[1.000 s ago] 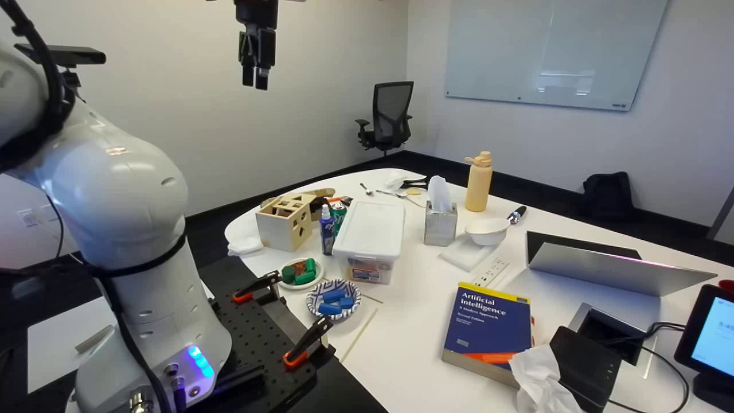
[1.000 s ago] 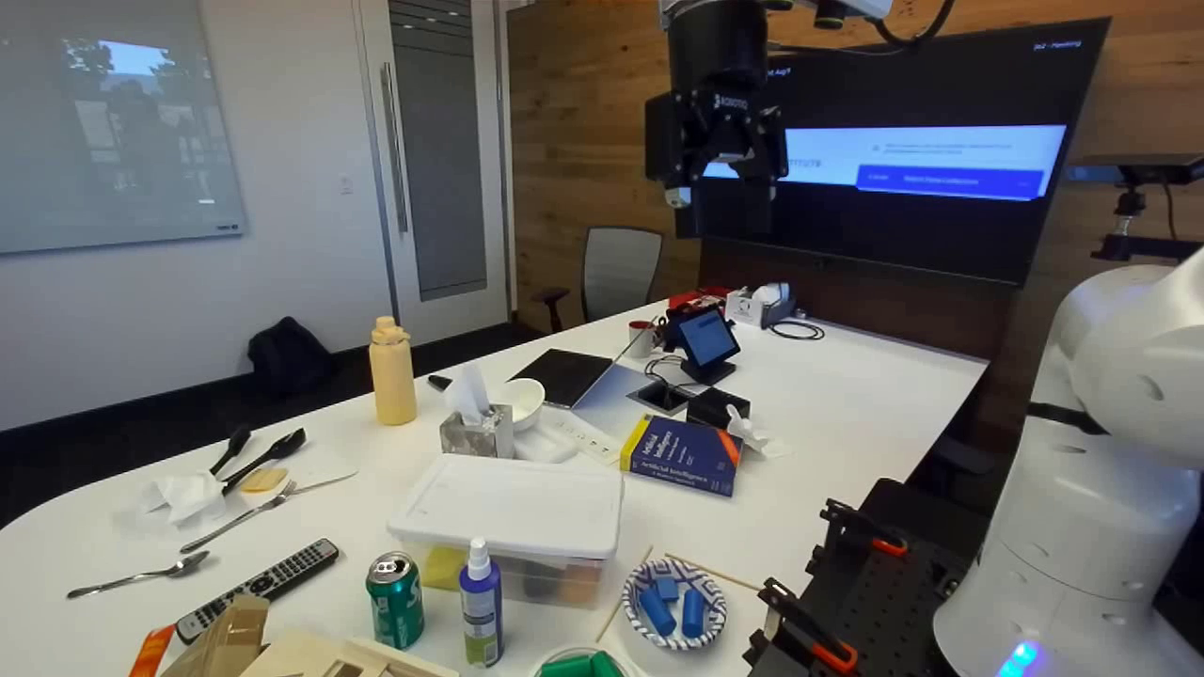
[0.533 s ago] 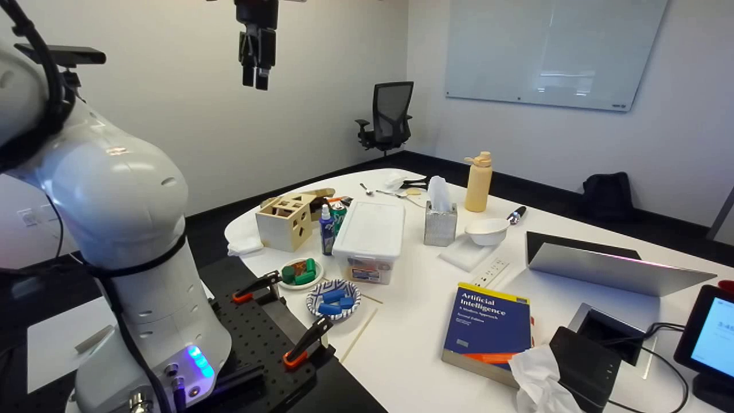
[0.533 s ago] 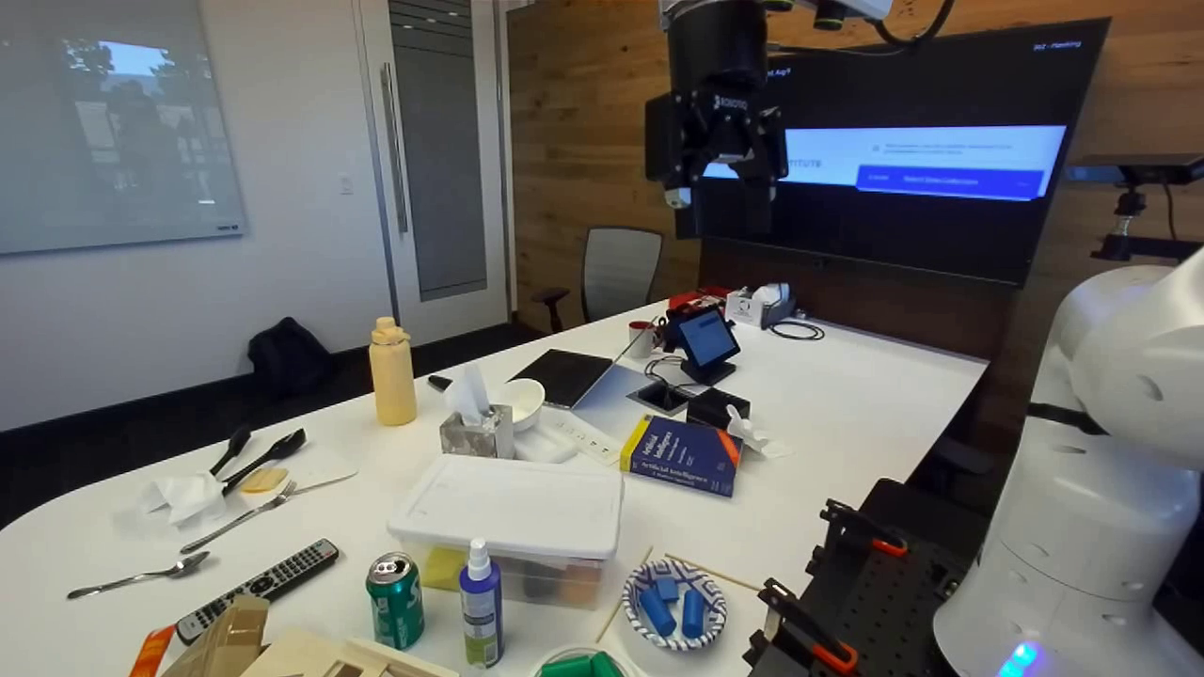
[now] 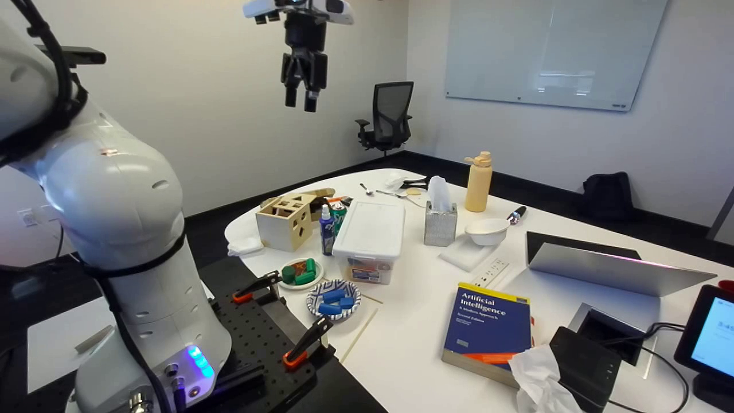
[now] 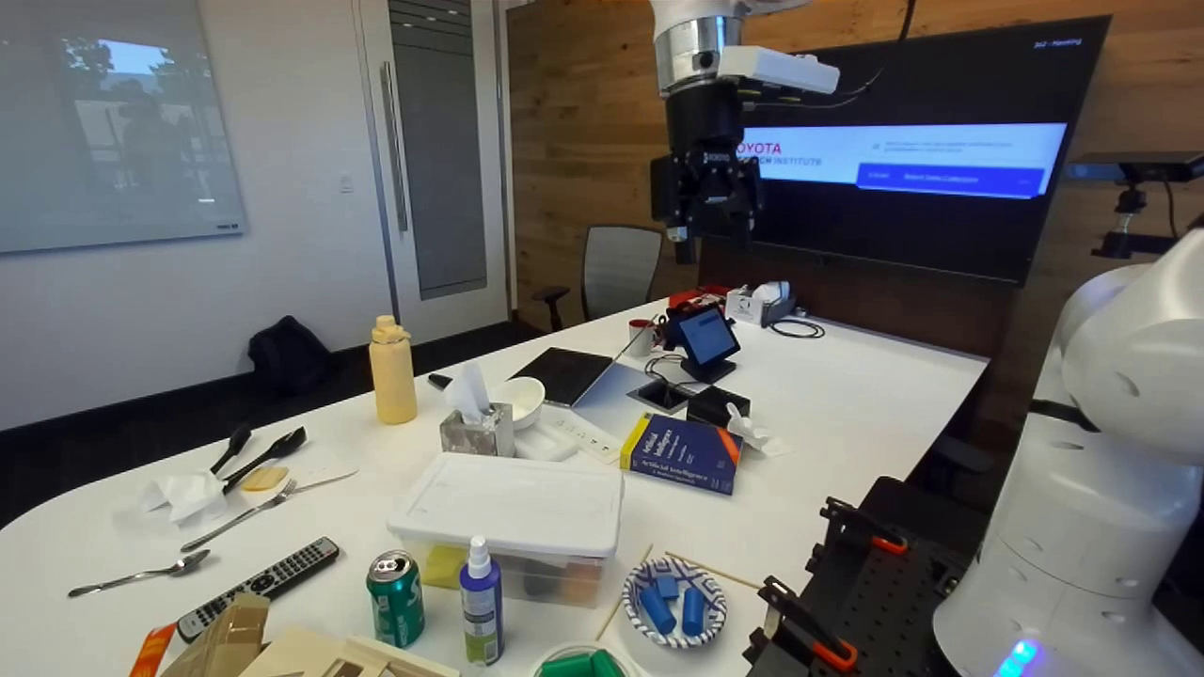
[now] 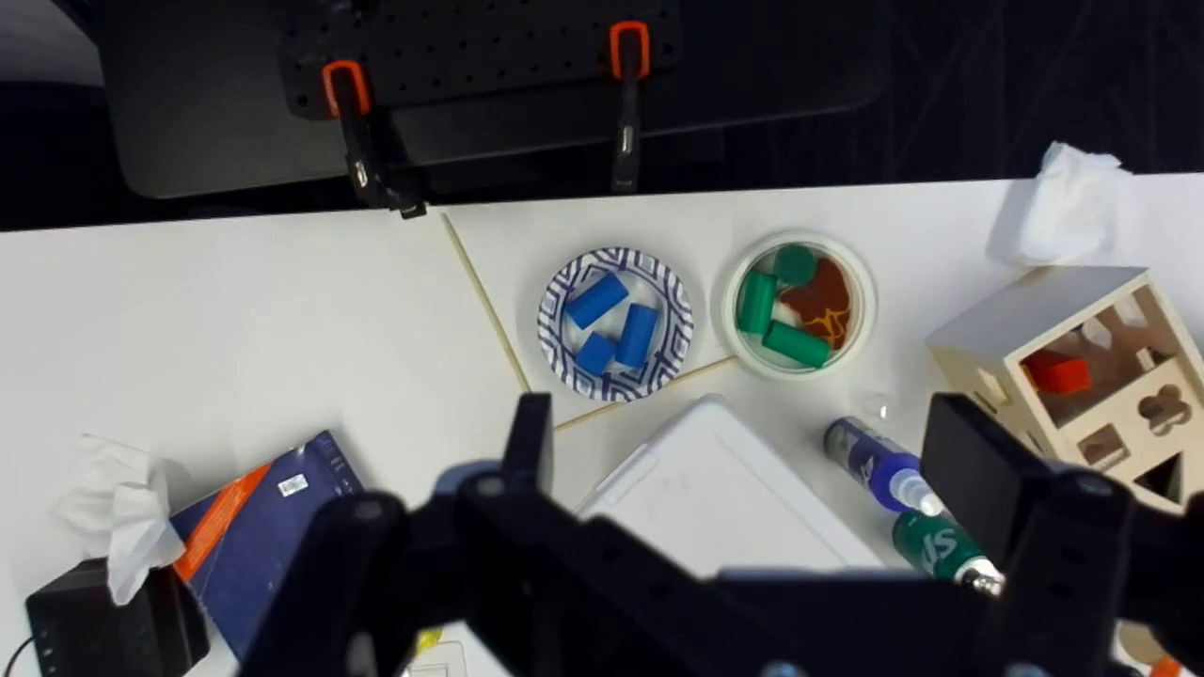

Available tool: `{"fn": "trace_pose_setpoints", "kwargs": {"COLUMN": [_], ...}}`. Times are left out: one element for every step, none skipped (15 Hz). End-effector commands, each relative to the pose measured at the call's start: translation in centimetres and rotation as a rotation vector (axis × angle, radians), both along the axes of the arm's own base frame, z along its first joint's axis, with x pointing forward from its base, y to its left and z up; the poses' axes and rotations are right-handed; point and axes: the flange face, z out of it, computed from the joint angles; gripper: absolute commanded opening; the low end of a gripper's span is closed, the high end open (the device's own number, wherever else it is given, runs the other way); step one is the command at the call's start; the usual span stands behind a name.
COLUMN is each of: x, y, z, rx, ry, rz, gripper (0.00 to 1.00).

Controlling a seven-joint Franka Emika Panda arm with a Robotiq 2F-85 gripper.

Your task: Use the tissue to wipe the book

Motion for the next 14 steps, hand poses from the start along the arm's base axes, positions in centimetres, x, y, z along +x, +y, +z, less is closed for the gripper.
{"fn": "trace_pose_setpoints", "kwargs": {"x": [4.9, 6.4, 7.7, 9.0, 10.2, 11.3, 12.2, 13.1, 14.0, 14.7, 15.2, 15.5, 15.7, 16.0], "y": [-6.1, -8.3, -10.3, -12.4, -14.5, -16.6, -18.6, -20.8, -22.9, -25.1, -27.3, -29.1, -31.0, -32.6], "z": [-4.3, -6.0, -7.5, -9.2, -10.9, -12.7, -14.4, -16.1, -17.6, -19.0, -20.3, -21.3, -22.5, -23.5], "rx": [0.019, 0.027, 0.033, 0.040, 0.037, 0.034, 0.031, 0.022, 0.013, 0.002, -0.010, -0.020, -0.035, -0.043], "ry": [-0.001, -0.004, -0.007, -0.009, -0.009, -0.004, 0.003, 0.012, 0.021, 0.035, 0.050, 0.068, 0.083, 0.098], "rz": [0.002, -0.005, -0.013, -0.018, -0.024, -0.034, -0.045, -0.060, -0.076, -0.097, -0.117, -0.134, -0.156, -0.172], "gripper": [1.00, 1.00, 1.00, 1.00, 1.00, 1.00, 1.00, 1.00, 1.00, 1.00, 1.00, 1.00, 1.00, 1.00]}}
